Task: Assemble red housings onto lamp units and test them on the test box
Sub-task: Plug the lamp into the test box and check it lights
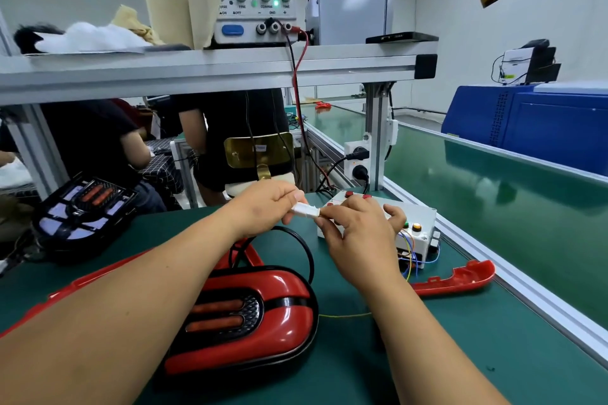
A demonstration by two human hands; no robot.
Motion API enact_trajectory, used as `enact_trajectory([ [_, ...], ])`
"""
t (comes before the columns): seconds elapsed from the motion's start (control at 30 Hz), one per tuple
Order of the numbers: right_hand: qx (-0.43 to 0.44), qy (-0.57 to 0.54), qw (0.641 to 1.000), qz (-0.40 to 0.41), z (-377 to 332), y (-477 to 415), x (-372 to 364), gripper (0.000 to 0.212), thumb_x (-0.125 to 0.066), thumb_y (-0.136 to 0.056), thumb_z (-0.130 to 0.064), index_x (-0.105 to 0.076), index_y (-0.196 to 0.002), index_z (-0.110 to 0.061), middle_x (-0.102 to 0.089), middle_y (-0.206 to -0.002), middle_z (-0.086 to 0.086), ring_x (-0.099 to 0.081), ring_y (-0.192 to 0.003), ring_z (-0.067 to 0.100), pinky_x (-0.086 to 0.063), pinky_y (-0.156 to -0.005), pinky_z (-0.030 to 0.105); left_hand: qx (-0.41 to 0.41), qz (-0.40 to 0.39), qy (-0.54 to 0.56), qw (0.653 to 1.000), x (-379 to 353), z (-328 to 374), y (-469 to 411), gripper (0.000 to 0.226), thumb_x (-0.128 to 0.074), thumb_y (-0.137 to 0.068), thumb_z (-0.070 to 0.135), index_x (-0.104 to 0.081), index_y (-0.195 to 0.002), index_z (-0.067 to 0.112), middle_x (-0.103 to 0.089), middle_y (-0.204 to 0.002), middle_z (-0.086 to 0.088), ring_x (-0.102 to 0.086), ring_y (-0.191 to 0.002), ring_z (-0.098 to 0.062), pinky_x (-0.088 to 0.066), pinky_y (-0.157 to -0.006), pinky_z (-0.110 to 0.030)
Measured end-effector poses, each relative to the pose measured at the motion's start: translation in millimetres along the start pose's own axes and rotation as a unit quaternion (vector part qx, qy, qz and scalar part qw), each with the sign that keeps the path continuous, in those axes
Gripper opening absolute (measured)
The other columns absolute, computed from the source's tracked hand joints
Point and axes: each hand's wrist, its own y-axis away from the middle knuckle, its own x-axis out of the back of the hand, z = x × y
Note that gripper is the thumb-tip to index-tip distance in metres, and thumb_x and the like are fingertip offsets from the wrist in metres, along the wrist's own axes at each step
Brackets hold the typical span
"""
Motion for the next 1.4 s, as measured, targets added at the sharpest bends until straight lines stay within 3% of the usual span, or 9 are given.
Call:
enact_trajectory([
  [0.1,-0.003,0.007,0.999,-0.044,1,0,-2,0.015,-0.061,-0.092,-0.039,-0.075,-0.095,-0.034,-0.06,-0.087,-0.009,-0.055,-0.097,0.018,-0.014,-0.088,0.036,0.002,-0.004,-0.053,0.999,-4,2,-1,0.032,-0.04,-0.105,0.022,-0.067,-0.096,0.007,-0.054,-0.063,0.009,-0.043,-0.052,-0.004,-0.034,-0.051,-0.014],
  [0.2,-0.022,0.016,0.996,-0.085,7,-1,-3,0.022,-0.054,-0.094,-0.047,-0.07,-0.103,-0.034,-0.061,-0.095,-0.011,-0.053,-0.104,0.014,-0.013,-0.091,0.037,0.012,0.006,-0.056,0.998,-6,0,-2,0.031,-0.039,-0.105,0.024,-0.066,-0.095,0.011,-0.054,-0.063,0.009,-0.042,-0.052,-0.003,-0.034,-0.05,-0.013],
  [0.47,0.011,0.004,0.996,-0.092,9,-2,-6,0.016,-0.055,-0.095,-0.038,-0.066,-0.088,-0.029,-0.053,-0.081,-0.012,-0.052,-0.094,0.012,-0.009,-0.073,0.032,0.017,-0.02,-0.052,0.998,-3,0,-3,0.029,-0.039,-0.105,0.023,-0.066,-0.097,0.014,-0.055,-0.066,0.009,-0.042,-0.052,-0.004,-0.034,-0.05,-0.013],
  [0.7,0.028,0.028,0.997,-0.07,6,1,-6,0.018,-0.054,-0.095,-0.039,-0.068,-0.091,-0.028,-0.057,-0.085,-0.011,-0.053,-0.095,0.013,-0.009,-0.076,0.032,0.028,-0.035,-0.074,0.996,-3,-1,-2,0.038,-0.04,-0.105,0.025,-0.053,-0.07,0.026,-0.053,-0.061,0.009,-0.044,-0.054,-0.01,-0.037,-0.055,-0.02],
  [0.87,0.036,0.024,0.997,-0.059,4,3,-9,0.022,-0.056,-0.094,-0.041,-0.071,-0.09,-0.027,-0.063,-0.085,-0.009,-0.056,-0.094,0.015,-0.01,-0.075,0.032,0.045,-0.049,-0.066,0.996,-7,4,-3,0.033,-0.038,-0.105,0.025,-0.064,-0.095,0.007,-0.057,-0.066,0.008,-0.047,-0.061,-0.016,-0.038,-0.06,-0.027],
  [1.03,-0.042,0.051,0.996,-0.057,11,-3,-4,0.033,-0.052,-0.09,-0.059,-0.067,-0.093,-0.03,-0.065,-0.091,-0.01,-0.056,-0.097,0.013,-0.014,-0.081,0.035,0.044,-0.039,-0.037,0.998,-6,4,-5,0.029,-0.038,-0.105,0.023,-0.059,-0.085,0.02,-0.056,-0.066,0.008,-0.049,-0.068,-0.02,-0.04,-0.065,-0.028],
  [1.2,0.012,0.011,0.996,-0.09,12,-1,-5,0.015,-0.055,-0.095,-0.035,-0.068,-0.091,-0.029,-0.065,-0.093,-0.011,-0.053,-0.1,0.011,-0.011,-0.078,0.033,0.04,-0.052,-0.039,0.997,-10,3,-6,0.028,-0.038,-0.105,0.022,-0.059,-0.088,0.019,-0.058,-0.066,0.008,-0.051,-0.069,-0.021,-0.046,-0.069,-0.033],
  [1.33,0.023,-0.001,0.996,-0.087,10,1,-10,0.013,-0.058,-0.093,-0.032,-0.068,-0.087,-0.027,-0.064,-0.086,-0.011,-0.055,-0.095,0.011,-0.009,-0.077,0.03,0.048,-0.057,-0.052,0.996,-12,2,-3,0.03,-0.037,-0.105,0.021,-0.064,-0.097,0.012,-0.058,-0.067,0.008,-0.047,-0.06,-0.013,-0.036,-0.054,-0.016],
  [1.4,0.012,-0.002,0.995,-0.099,11,1,-12,0.015,-0.056,-0.094,-0.035,-0.069,-0.089,-0.029,-0.063,-0.087,-0.012,-0.053,-0.096,0.01,-0.011,-0.079,0.032,0.057,-0.065,-0.053,0.995,-10,4,1,0.031,-0.037,-0.105,0.023,-0.066,-0.108,0.013,-0.067,-0.082,0.005,-0.056,-0.074,-0.013,-0.04,-0.065,-0.014],
])
